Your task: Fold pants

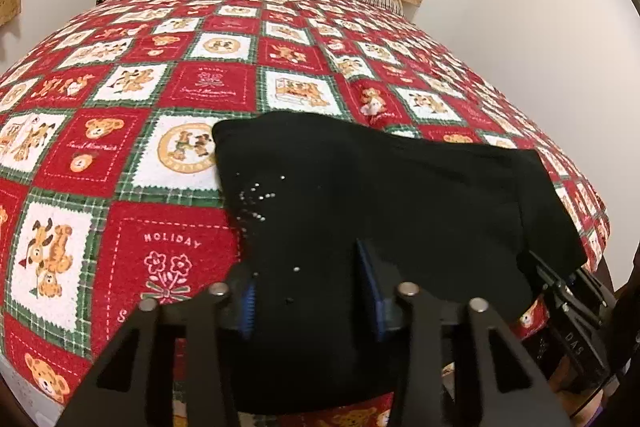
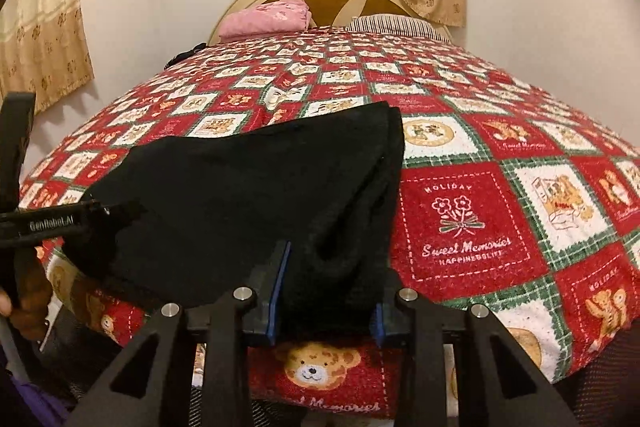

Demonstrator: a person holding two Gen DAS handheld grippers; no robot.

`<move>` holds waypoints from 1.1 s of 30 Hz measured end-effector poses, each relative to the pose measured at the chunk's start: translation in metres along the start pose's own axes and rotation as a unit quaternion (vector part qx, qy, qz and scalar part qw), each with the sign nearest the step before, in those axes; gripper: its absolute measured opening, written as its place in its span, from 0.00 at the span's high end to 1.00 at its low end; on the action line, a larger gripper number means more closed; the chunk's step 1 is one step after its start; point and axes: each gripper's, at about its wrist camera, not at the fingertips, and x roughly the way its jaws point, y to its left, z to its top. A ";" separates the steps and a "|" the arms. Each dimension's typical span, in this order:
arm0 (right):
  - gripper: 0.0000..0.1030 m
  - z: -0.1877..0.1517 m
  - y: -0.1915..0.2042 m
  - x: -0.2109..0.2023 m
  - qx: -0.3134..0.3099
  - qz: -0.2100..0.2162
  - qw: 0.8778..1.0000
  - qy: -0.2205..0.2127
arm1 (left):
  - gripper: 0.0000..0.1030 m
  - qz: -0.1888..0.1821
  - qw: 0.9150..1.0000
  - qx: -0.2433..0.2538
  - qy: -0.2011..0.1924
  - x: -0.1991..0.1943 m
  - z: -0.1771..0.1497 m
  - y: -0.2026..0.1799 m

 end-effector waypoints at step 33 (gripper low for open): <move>0.67 -0.001 -0.001 -0.007 -0.014 -0.061 0.998 -0.009 | 0.20 -0.047 0.996 -0.078 -0.018 -0.009 -0.003 0.036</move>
